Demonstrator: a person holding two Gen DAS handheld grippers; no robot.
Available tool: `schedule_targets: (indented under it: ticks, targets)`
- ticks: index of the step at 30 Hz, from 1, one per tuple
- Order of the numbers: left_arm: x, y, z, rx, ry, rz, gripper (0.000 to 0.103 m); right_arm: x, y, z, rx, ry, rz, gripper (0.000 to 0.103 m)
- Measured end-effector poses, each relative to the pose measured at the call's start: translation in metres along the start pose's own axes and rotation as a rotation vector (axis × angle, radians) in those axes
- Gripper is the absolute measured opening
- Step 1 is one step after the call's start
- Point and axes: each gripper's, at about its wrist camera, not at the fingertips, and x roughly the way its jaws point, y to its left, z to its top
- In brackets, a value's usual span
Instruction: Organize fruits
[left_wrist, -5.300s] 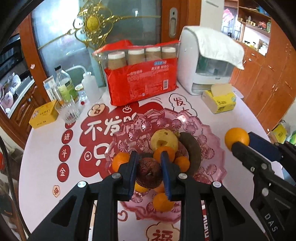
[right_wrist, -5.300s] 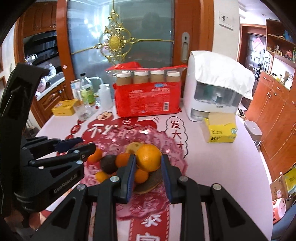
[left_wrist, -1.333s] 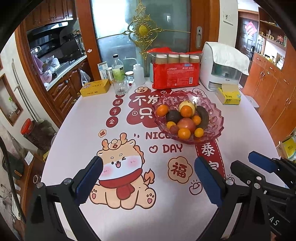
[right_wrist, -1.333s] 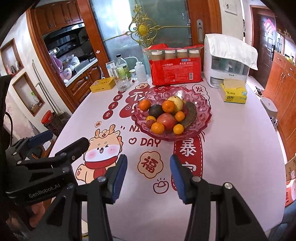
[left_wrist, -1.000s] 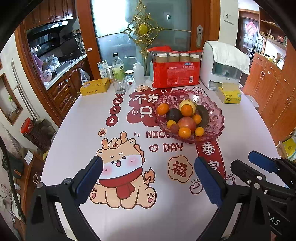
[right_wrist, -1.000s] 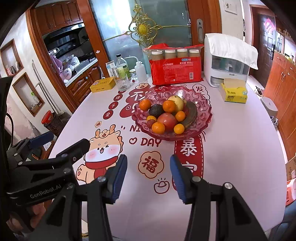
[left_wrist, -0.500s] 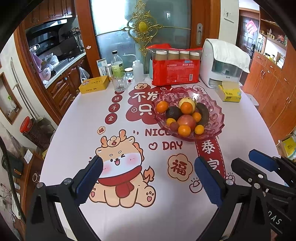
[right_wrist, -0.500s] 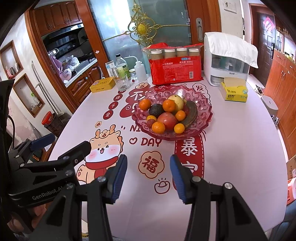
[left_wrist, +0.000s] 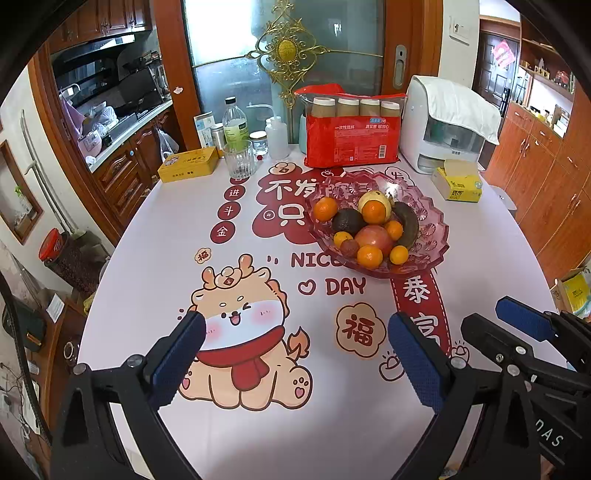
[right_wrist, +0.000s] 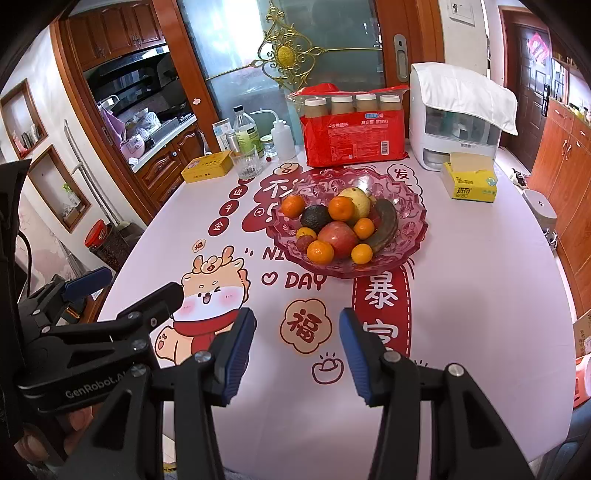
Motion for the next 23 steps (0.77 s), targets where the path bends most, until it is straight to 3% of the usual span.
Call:
schedule_targets:
  ticks: [23]
  targets:
    - [0.0002,-0.0006,0.0013,-0.004,0.002,0.002,0.099,0.0003,-0.0005,0.0011,0.001,0.002,0.001,0.049]
